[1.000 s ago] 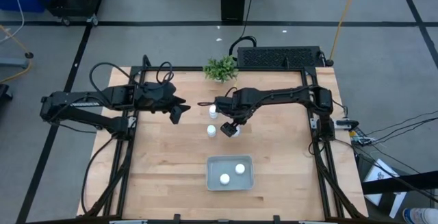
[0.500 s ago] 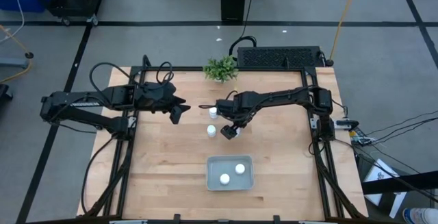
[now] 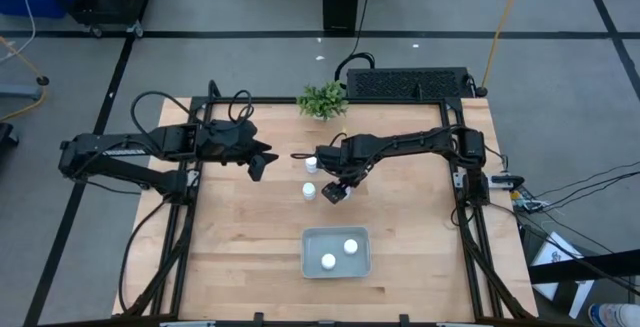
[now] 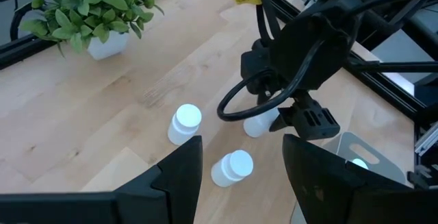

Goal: Pick and place pill bottles into a basket
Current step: Put the white medicine bottle into the gray bin

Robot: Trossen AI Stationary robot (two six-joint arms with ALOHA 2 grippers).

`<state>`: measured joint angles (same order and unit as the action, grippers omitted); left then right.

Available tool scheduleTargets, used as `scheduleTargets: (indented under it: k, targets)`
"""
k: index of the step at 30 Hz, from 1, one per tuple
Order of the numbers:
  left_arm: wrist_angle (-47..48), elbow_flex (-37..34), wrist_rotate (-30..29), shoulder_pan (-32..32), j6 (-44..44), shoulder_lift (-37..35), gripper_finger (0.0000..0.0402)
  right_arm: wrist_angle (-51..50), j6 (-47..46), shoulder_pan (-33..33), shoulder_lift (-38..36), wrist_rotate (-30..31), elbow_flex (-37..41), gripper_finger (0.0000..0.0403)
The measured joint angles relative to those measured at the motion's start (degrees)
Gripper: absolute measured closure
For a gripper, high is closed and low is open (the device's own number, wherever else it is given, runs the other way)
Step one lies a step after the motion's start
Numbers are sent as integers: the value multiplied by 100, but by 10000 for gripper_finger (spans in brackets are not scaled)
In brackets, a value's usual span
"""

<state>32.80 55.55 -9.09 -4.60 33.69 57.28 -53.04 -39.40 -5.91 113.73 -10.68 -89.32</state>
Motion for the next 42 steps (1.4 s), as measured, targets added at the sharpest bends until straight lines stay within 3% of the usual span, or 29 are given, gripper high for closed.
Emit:
scheduleTargets:
  k: [5,10,15,23,33,42]
  targets:
    - [0,0,-4,0,0,0,192,-47,19,2,0,-4,0,209]
    - [0,0,-47,0,-2,0,192,-126,92,5,-11,-8,-8,239]
    - [0,-1,-102,2,0,2,192,-330,107,18,-126,-7,-3,241]
    - [2,-2,-100,2,0,2,192,-346,-66,162,-925,90,-2,246]
    - [2,-2,-148,2,0,2,192,-366,384,1038,-1943,329,-2,247]
    - [2,-2,-150,2,-22,4,192,-336,86,1879,-2014,350,-10,249]
